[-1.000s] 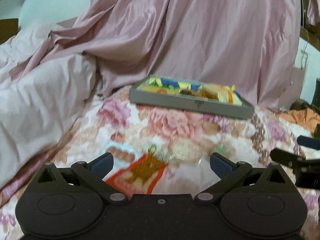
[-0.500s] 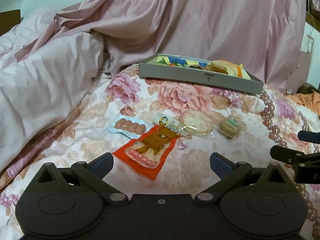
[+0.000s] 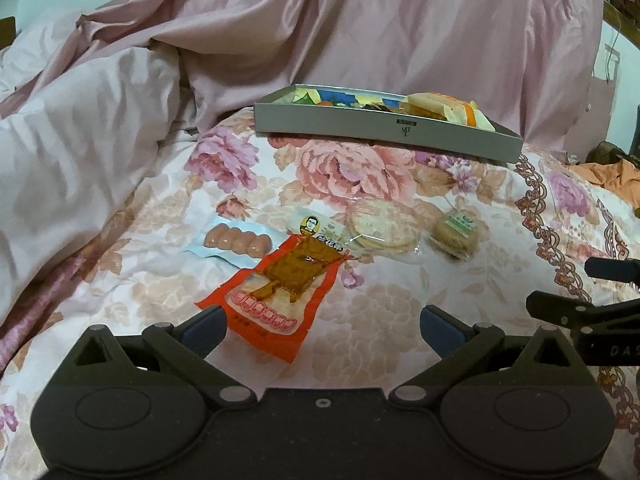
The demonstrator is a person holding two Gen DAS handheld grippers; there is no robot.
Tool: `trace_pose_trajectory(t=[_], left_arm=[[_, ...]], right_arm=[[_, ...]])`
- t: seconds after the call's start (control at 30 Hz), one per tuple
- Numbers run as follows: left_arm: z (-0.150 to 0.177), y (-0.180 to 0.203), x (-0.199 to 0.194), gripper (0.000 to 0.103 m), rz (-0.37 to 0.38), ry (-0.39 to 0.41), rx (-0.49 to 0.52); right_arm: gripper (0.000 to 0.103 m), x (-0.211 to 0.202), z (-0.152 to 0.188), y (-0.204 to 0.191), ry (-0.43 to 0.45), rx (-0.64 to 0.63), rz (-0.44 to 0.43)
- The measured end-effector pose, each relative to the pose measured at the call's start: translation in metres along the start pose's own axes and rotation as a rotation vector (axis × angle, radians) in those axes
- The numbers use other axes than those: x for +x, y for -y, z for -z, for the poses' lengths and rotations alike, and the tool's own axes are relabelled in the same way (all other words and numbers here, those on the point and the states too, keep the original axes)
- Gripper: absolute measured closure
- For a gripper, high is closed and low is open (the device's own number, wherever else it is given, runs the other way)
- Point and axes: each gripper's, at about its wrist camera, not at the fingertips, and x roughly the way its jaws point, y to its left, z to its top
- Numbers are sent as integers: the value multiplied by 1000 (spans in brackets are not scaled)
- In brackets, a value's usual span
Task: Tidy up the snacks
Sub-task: 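Move both grippers back over the remaining snacks, then grasp the round biscuit pack with the left gripper while the right grasps the green-label cookie pack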
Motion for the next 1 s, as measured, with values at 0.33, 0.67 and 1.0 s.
trace_pose_trajectory(t=[0.33,0.67,1.0], left_arm=[[-22,5,29,1,28,-13,81],[-47,16,67,1,40,-25,193],[-79,20,109,1,125,-40,283]], right_arm=[[0,27,-6,7,-3,-25,18],[0,56,-5,11,33,-107,24],[0,95,-16,11,29,-208,-58]])
